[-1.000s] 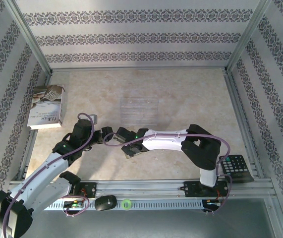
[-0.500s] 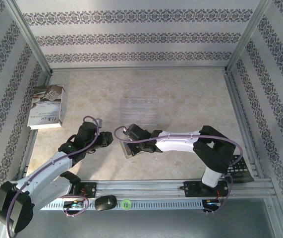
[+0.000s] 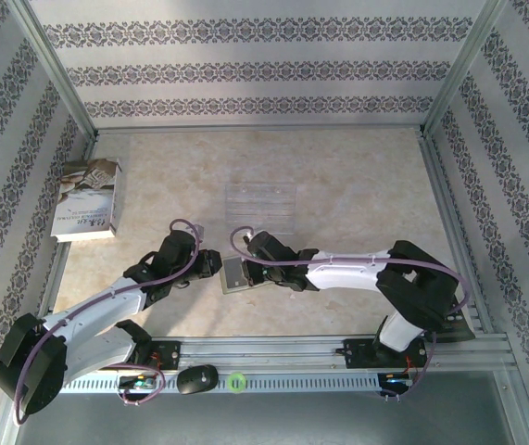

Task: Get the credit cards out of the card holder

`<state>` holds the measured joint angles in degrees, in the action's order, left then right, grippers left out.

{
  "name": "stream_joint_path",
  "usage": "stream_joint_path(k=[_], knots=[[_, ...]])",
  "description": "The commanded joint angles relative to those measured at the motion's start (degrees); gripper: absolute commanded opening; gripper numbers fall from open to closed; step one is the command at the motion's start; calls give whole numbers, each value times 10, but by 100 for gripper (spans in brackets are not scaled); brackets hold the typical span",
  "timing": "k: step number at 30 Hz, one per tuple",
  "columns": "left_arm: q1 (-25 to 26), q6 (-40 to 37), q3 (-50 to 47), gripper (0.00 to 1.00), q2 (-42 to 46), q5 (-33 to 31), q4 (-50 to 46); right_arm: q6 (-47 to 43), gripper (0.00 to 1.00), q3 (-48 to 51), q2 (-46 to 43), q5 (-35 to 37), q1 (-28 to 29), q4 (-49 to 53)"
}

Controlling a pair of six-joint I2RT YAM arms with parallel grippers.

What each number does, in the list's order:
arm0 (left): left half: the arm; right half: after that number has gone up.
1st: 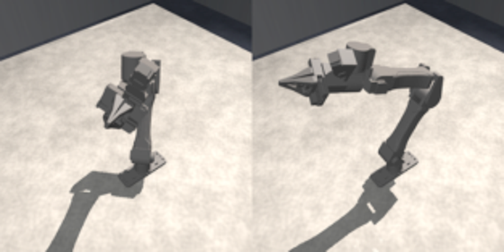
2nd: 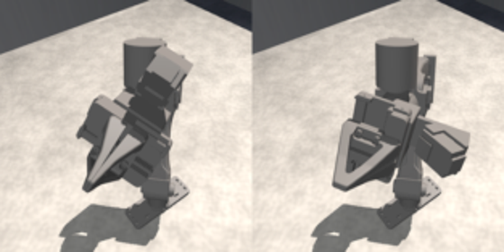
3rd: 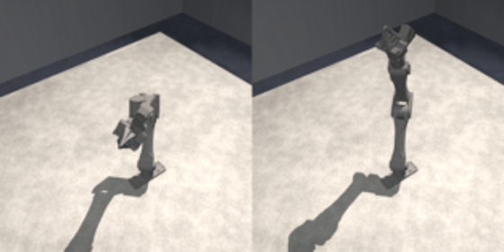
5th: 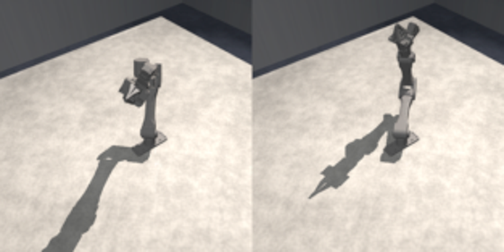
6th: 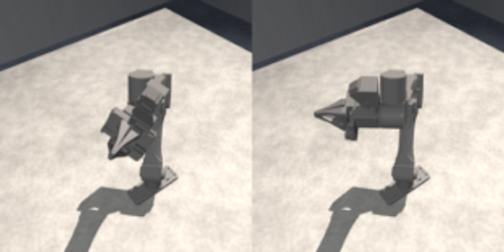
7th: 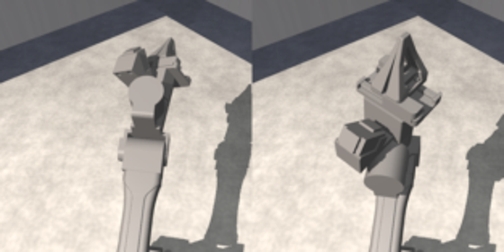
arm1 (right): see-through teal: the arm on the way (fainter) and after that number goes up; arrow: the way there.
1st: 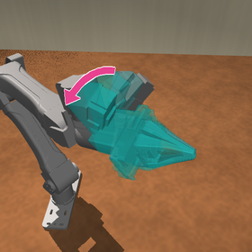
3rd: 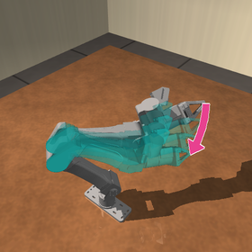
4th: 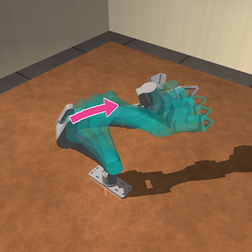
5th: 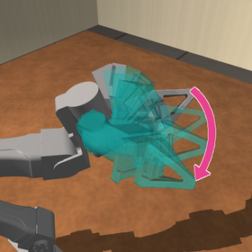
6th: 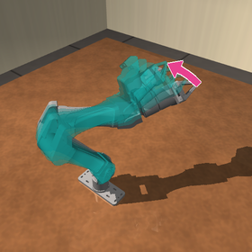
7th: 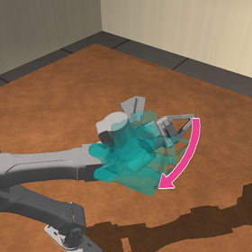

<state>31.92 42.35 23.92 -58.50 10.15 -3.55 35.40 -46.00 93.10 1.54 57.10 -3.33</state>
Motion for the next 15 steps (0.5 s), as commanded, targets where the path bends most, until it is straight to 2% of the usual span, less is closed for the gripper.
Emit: stream_joint_path(k=[1, 4, 6, 12, 15], knots=[[6, -4, 10, 27, 5, -16, -2, 61, 22, 11, -18, 81, -6, 45], [6, -5, 11, 29, 13, -22, -15, 86, 28, 15, -26, 133, -6, 91], [4, -7, 10, 32, 28, -33, -27, 86, 33, 17, -30, 140, -7, 98], [-8, -28, 24, 56, 84, -68, -91, 6, 39, -7, -73, 145, 8, 105], [-14, -35, 33, 64, 109, -90, -125, -29, 41, -25, -91, 143, 24, 112]])
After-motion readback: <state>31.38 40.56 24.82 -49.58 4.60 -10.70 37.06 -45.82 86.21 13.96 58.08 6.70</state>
